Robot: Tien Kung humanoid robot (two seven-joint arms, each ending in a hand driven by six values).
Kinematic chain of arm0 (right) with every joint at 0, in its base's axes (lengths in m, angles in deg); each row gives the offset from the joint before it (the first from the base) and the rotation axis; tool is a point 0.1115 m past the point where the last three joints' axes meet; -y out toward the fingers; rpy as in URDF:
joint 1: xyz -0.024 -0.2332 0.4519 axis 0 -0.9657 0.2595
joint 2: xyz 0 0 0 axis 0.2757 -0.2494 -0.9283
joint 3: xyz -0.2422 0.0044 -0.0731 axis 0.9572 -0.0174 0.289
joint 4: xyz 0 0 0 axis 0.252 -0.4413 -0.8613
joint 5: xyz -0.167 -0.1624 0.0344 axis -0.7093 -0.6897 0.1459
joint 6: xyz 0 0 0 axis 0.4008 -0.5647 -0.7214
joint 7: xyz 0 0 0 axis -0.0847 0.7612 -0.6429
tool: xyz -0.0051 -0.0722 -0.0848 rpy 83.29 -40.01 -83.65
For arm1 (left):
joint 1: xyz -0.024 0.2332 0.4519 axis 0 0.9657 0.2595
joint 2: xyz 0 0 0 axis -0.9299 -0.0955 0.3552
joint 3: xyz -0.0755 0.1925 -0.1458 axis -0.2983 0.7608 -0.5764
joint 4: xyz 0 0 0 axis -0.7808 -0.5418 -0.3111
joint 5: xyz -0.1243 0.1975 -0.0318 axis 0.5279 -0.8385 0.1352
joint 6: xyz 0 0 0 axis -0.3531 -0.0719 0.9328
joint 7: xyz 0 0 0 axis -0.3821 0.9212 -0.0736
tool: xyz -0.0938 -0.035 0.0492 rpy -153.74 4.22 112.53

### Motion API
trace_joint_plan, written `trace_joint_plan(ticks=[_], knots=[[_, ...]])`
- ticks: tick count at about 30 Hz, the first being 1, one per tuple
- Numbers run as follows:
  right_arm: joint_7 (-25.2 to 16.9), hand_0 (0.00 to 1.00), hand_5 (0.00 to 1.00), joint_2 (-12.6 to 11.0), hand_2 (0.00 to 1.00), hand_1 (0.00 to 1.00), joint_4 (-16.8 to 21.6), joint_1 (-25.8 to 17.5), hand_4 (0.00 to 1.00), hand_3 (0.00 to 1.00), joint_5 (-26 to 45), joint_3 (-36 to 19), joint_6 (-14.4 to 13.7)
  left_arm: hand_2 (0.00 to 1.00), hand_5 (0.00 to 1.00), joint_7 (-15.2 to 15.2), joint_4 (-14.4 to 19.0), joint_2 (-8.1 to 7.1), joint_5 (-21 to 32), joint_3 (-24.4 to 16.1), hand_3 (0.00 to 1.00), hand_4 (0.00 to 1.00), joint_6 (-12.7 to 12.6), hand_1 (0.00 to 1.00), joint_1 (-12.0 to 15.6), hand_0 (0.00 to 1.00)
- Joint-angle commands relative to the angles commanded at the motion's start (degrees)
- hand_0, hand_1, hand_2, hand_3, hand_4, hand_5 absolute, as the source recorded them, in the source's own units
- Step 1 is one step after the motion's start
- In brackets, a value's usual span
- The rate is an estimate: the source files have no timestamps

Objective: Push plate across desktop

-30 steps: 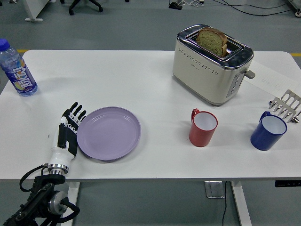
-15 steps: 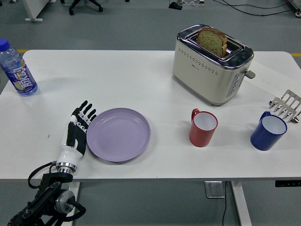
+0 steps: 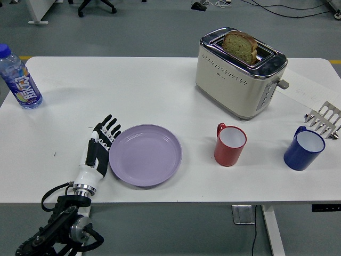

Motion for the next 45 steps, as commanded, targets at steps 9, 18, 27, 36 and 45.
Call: trace_joint_plan(ticks=[9, 18, 27, 36, 45], knots=[[0.03, 0.608, 0.345, 0.05, 0.652, 0.548, 0.00, 0.14, 0.146, 0.615, -0.18, -0.01, 0.02, 0.936, 0.998, 0.06, -0.15, 0.00, 0.54, 1.74, 0.912, 0.485, 0.18, 0.907, -0.78, 0.898], [0.04, 0.603, 0.345, 0.02, 0.652, 0.548, 0.00, -0.05, 0.146, 0.615, -0.20, 0.04, 0.05, 0.937, 0.998, -0.05, -0.14, 0.00, 1.28, 3.53, 0.910, 0.481, 0.22, 0.906, -0.95, 0.897], [0.05, 0.603, 0.346, -0.03, 0.652, 0.548, 0.00, -0.34, 0.146, 0.615, -0.30, -0.05, 0.02, 0.937, 0.998, -0.15, -0.12, 0.00, 1.97, 6.49, 0.909, 0.481, 0.27, 0.905, -1.50, 0.897], [0.18, 0.603, 0.348, 0.04, 0.651, 0.545, 0.00, -0.55, 0.145, 0.616, -0.50, -0.26, 0.02, 0.936, 0.998, -0.19, 0.06, 0.00, 2.70, 8.30, 0.903, 0.480, 0.53, 0.905, -1.99, 0.896], [0.24, 0.603, 0.351, 0.10, 0.651, 0.543, 0.00, -0.48, 0.145, 0.615, -0.51, -0.20, 0.07, 0.937, 0.998, -0.19, 0.09, 0.00, 2.33, 7.38, 0.903, 0.478, 0.48, 0.903, -2.28, 0.895]])
